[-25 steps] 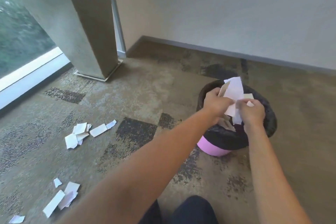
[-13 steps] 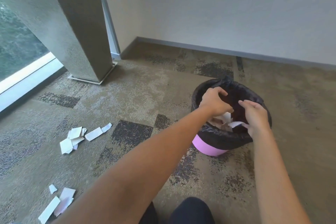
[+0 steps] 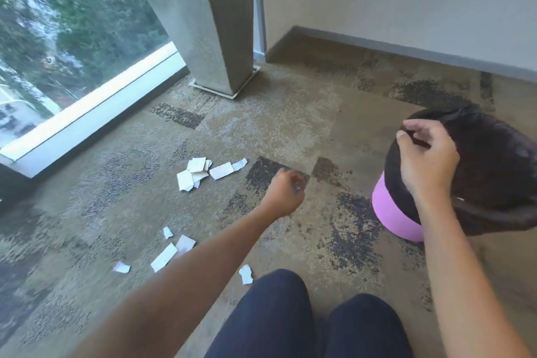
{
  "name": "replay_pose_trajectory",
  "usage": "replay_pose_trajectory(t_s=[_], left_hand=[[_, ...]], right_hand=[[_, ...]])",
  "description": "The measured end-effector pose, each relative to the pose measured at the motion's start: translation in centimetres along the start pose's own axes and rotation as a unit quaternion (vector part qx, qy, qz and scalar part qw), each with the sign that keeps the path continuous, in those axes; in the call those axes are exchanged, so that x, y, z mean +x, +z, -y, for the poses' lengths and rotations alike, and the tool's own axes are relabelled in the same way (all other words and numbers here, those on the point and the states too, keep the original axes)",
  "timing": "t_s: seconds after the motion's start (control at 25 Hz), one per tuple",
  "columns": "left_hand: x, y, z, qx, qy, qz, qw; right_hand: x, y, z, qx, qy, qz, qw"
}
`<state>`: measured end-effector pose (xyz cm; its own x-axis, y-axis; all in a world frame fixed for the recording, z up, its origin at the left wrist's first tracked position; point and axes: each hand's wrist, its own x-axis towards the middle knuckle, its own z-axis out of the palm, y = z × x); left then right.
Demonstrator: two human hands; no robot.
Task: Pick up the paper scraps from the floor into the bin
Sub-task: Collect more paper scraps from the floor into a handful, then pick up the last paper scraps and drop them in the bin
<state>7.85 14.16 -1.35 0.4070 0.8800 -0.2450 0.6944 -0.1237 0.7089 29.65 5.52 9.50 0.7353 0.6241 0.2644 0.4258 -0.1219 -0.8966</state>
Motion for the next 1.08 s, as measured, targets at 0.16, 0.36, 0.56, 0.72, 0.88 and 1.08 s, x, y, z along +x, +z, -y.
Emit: replay_pose_trajectory(t_s=[0.16, 0.36, 0.56, 0.72, 0.88, 1.08], left_hand=[[-2.9, -3.7, 13.4, 0.109, -0.117, 0.007, 0.987], [-8.1, -7.4, 24.3, 0.198, -0.23, 0.041, 0.952], [-11.1, -8.0, 29.0, 0.179, -0.229, 0.075, 0.954], [-12.3, -8.5, 31.0, 0.169, -0.189, 0.098, 0.962], [-12.1, -9.8, 31.8, 0.173, -0.153, 0.05, 0.972], [-11.7, -9.8, 31.4, 0.126, -0.206, 0.0, 0.97]], right_hand=[[-6.1, 7.5, 0.1, -0.002, 0.019, 0.177, 0.984], [-14.8, 16.5, -3.3, -0.148, 0.105, 0.52, 0.835], [-22.1, 21.9, -6.9, -0.415, 0.072, 0.646, 0.637], [-25.2, 25.0, -7.7, -0.528, 0.044, 0.609, 0.59], [-27.2, 25.9, -8.0, -0.533, -0.007, 0.587, 0.609], [-27.3, 25.7, -6.7, -0.511, -0.057, 0.63, 0.582]])
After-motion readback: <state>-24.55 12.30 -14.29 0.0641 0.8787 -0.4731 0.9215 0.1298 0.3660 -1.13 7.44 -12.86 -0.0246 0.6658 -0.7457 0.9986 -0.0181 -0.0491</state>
